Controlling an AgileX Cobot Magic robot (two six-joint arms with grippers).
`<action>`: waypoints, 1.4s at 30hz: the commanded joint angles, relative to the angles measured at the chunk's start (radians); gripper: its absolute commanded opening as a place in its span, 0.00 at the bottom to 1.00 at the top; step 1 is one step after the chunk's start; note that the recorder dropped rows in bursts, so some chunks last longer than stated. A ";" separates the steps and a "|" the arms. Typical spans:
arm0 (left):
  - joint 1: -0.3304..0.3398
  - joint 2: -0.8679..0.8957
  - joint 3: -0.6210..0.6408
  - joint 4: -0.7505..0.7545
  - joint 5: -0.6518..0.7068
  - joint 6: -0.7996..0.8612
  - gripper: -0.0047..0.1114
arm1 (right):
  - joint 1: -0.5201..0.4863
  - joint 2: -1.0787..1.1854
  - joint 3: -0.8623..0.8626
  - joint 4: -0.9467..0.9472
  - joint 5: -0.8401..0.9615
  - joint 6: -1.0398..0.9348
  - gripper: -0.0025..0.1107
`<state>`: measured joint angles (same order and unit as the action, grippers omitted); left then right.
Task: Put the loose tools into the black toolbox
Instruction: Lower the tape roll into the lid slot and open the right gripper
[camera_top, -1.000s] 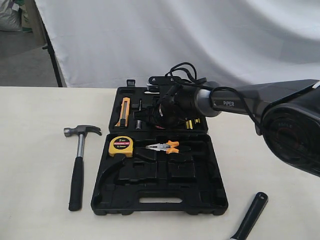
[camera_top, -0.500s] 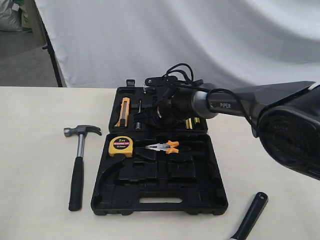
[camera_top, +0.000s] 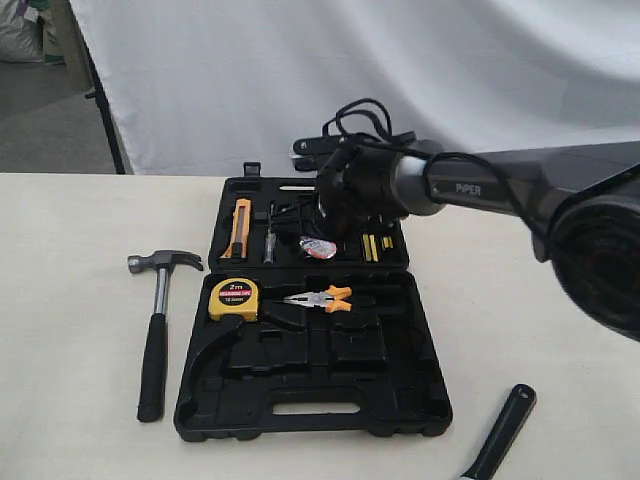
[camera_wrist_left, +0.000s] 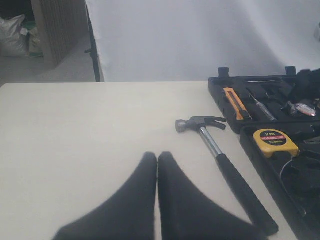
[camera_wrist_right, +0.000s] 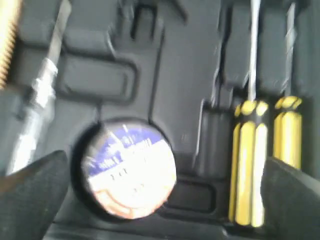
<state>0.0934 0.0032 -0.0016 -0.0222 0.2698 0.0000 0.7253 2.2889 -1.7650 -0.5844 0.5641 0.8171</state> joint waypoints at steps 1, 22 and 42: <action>0.002 -0.003 0.002 -0.008 -0.001 0.000 0.05 | 0.000 -0.116 -0.001 -0.003 0.035 -0.069 0.87; 0.002 -0.003 0.002 -0.008 -0.001 0.000 0.05 | -0.005 -0.129 0.174 0.064 -0.196 -0.310 0.02; 0.002 -0.003 0.002 -0.008 -0.001 0.000 0.05 | -0.011 -0.027 0.046 0.060 -0.190 -0.238 0.02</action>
<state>0.0934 0.0032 -0.0016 -0.0222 0.2698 0.0000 0.7253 2.3163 -1.7114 -0.5173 0.3605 0.5753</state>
